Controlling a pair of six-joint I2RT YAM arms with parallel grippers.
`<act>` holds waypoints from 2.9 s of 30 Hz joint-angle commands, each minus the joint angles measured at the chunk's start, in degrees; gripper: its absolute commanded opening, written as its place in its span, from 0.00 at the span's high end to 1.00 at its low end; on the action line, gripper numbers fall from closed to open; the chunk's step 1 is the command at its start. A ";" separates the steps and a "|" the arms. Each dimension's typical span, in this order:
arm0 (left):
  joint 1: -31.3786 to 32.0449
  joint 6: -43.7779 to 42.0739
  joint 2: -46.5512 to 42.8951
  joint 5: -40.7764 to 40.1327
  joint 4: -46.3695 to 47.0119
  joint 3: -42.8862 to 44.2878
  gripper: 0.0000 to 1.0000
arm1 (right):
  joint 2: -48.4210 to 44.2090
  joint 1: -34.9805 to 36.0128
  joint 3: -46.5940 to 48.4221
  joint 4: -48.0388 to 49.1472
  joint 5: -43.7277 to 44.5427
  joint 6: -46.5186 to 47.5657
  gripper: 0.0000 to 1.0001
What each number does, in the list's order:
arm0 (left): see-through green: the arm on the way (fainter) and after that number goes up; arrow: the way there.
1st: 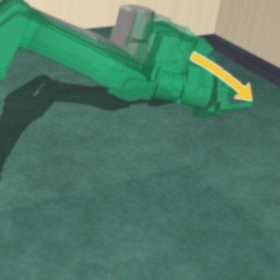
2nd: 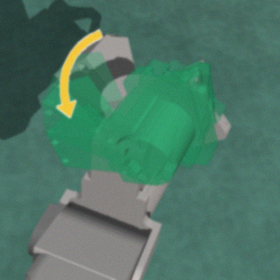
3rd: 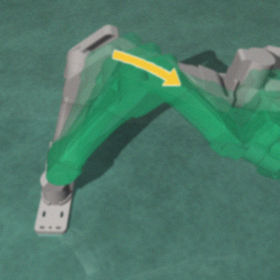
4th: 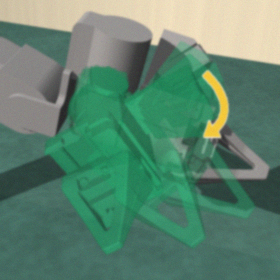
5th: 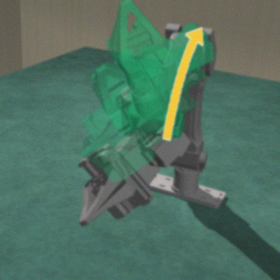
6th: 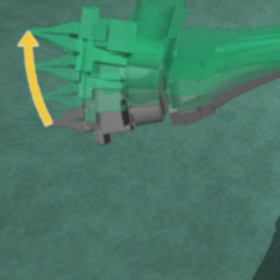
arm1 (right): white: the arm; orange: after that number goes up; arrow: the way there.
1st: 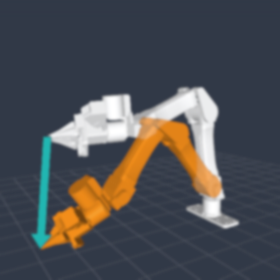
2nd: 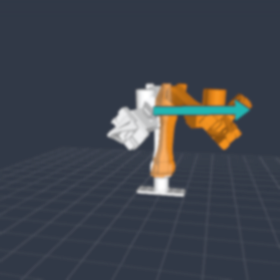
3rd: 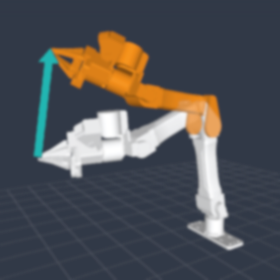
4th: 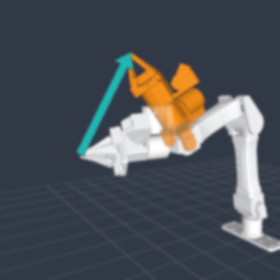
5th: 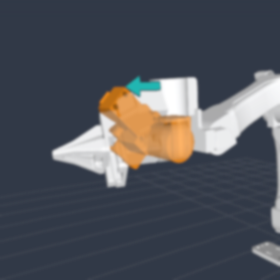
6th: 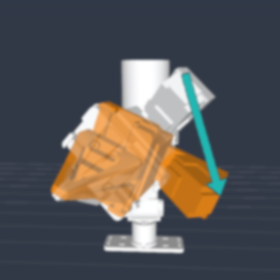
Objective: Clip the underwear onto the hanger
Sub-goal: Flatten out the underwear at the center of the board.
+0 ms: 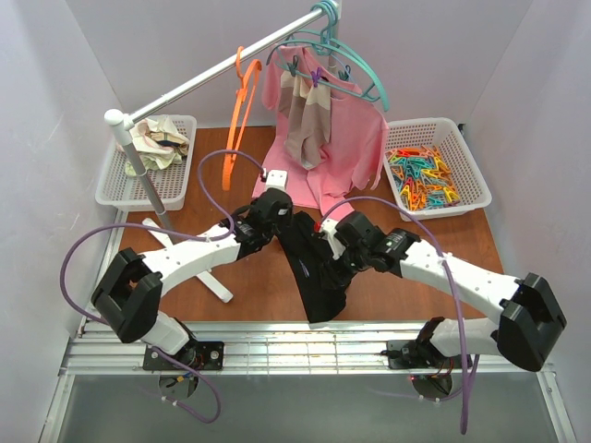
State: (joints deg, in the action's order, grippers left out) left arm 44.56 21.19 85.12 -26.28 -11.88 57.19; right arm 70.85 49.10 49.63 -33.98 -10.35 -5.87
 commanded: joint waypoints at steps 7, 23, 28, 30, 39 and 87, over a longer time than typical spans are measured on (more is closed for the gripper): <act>-0.35 11.24 5.31 4.75 -5.96 -2.97 0.61 | 6.05 6.61 4.33 0.67 0.50 -1.16 0.35; -0.35 12.74 9.18 8.18 2.20 -3.75 0.57 | 10.89 14.53 2.85 0.23 6.39 -5.47 0.35; -0.35 12.30 10.68 8.00 3.44 -4.19 0.56 | 12.99 15.24 0.74 1.54 7.01 -5.91 0.35; -0.35 12.56 10.59 7.83 4.14 -4.80 0.56 | 13.35 15.50 0.39 1.72 7.01 -5.82 0.36; -0.35 13.61 11.91 8.09 5.90 -5.33 0.54 | 15.11 15.59 -0.85 2.77 7.18 -5.73 0.42; -1.66 20.12 12.78 12.57 11.61 -7.44 0.53 | 19.68 18.40 4.43 -1.71 8.50 -8.27 0.28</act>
State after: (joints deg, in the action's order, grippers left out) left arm 42.96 41.43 96.95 -13.82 -0.93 49.12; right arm 89.86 67.16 55.22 -34.63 -3.07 -12.27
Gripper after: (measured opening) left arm 0.469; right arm 0.732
